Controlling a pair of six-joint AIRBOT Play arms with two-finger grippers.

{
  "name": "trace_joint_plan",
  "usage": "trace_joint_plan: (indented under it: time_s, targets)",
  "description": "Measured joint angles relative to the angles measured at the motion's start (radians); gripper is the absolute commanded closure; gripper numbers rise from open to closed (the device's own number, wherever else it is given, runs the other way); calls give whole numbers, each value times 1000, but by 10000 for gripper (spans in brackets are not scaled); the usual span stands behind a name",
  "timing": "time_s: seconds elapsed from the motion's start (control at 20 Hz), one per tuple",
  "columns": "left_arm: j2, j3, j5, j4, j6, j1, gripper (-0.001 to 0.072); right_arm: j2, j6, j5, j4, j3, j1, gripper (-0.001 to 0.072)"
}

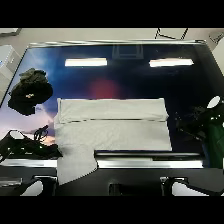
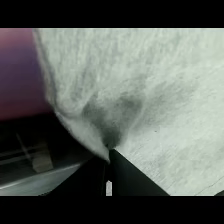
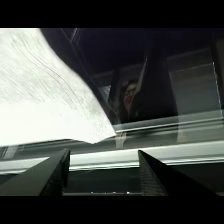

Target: Fold the clothes and pants, and hang the long-sleeved shirts on hangers.

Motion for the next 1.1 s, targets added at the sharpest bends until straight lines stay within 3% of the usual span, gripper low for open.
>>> trace_joint_plan:
  time_s: [0.1,0.15,0.4,0.6,0.65,0.7,0.95,1.1]
  targets:
    - [1,-4,-1,-3,0,-3,683,8,-5,-16,0,-50,0,191]
    - [1,-5,-1,-4,1,-5,683,11,-8,-30,0,-84,0,142]
    - [2,-8,-6,-6,3,-6,683,18,-23,-137,48,-217,0,159]
    - [2,-8,-12,-7,3,-6,683,20,-27,-202,104,-266,-1,423]
    - [2,-8,-16,-8,3,-6,683,21,-31,-223,127,-270,-1,595]
    - [3,-8,-18,-8,3,-6,682,20,-35,-252,148,-274,-1,674]
    - [13,44,-45,-6,3,-6,684,29,-80,-304,181,-251,0,675]
    - [28,168,-73,-7,2,-6,685,60,-86,-254,196,-163,0,676]
